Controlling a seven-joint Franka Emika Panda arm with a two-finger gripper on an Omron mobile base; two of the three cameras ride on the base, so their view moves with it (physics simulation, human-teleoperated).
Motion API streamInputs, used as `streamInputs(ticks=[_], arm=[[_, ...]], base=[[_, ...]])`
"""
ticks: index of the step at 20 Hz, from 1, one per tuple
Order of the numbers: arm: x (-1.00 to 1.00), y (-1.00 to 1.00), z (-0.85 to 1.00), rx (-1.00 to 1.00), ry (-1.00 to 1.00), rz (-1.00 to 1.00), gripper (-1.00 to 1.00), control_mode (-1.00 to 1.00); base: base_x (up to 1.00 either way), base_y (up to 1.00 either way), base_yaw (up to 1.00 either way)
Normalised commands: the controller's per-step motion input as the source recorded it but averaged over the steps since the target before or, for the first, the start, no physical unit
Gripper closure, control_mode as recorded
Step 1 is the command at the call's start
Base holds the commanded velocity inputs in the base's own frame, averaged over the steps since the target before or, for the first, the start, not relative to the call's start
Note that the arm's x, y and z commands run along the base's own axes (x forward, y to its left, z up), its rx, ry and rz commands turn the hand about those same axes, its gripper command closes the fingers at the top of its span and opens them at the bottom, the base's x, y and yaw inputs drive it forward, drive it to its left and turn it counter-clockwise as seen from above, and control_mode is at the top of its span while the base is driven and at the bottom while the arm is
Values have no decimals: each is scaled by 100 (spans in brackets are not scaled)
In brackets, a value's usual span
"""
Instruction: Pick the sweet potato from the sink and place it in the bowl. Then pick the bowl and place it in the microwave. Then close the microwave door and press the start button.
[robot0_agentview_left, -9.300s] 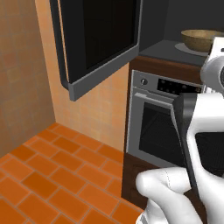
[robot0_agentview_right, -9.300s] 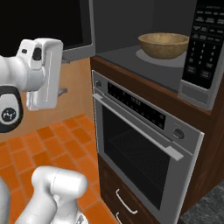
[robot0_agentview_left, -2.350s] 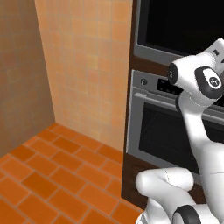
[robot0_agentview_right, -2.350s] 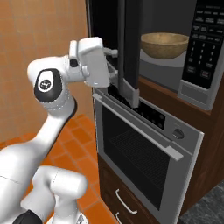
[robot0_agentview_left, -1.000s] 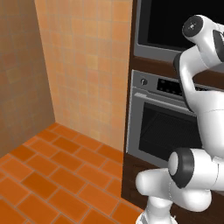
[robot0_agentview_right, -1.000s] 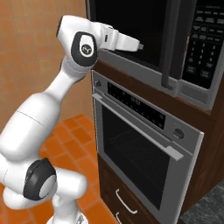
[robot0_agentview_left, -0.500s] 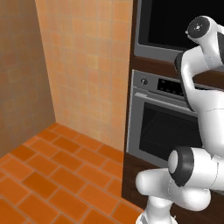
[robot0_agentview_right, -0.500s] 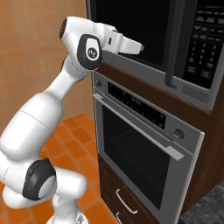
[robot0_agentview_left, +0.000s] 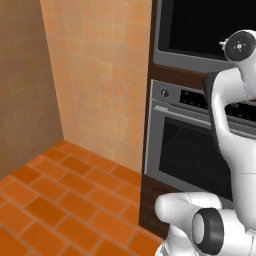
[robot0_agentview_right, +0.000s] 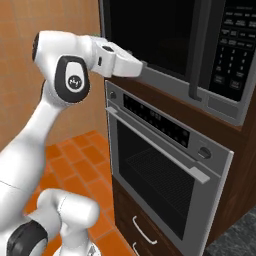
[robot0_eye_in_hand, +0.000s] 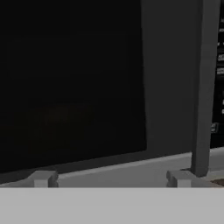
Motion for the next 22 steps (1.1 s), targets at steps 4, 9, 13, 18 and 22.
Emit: streamInputs(ticks=[4,9,13,18,22], arm=[[-100,37,1,-12,-17,13,100,-100],[-100,5,0,-10,-12,12,100,-100],[-80,-4,0,-5,-5,11,100,-100],[-65,-28,0,0,-9,6,100,-100],[-11,-26,0,0,-1,0,100,-100]], base=[[0,0,0],[0,0,0],[0,0,0],[0,0,0],[0,0,0]])
